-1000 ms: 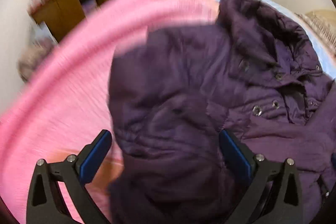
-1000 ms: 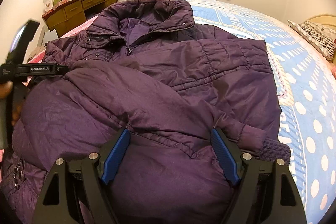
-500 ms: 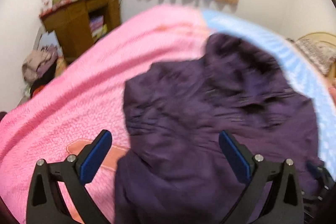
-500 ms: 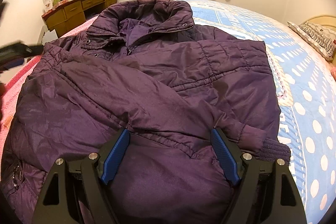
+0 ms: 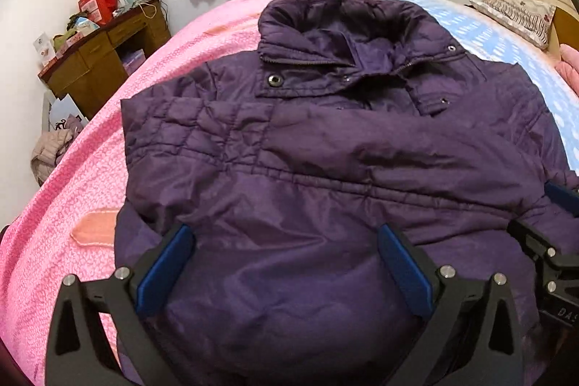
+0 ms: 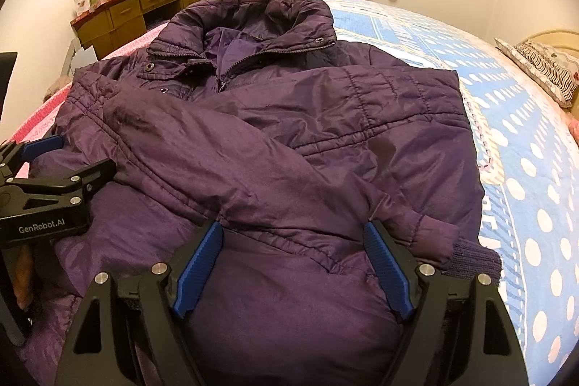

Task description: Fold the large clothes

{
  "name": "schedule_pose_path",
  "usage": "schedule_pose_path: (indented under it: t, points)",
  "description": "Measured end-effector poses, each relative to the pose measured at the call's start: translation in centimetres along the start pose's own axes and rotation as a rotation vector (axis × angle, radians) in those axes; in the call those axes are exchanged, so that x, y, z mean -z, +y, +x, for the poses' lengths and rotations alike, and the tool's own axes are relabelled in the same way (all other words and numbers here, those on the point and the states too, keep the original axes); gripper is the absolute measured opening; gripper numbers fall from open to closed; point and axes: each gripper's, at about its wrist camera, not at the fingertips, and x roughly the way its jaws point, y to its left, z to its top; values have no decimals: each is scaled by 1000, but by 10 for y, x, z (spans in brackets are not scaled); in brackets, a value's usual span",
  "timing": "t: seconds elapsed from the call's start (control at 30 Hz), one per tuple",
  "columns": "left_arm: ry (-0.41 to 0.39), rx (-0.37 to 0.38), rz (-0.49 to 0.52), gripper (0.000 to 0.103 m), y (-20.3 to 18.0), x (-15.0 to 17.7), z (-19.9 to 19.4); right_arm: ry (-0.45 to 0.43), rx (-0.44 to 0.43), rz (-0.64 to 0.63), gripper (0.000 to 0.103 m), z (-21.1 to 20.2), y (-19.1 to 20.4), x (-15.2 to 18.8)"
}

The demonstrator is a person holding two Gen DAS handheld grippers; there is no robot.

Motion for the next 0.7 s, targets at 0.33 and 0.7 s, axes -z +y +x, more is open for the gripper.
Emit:
schedule_pose_path:
  t: [0.33, 0.7]
  points:
    - [-1, -32, 17, 103, -8, 0, -2, 4, 26, -16, 82, 2, 4, -1]
    - [-3, -48, 29, 103, -10, 1, -2, 6, 34, -16, 82, 2, 5, -1]
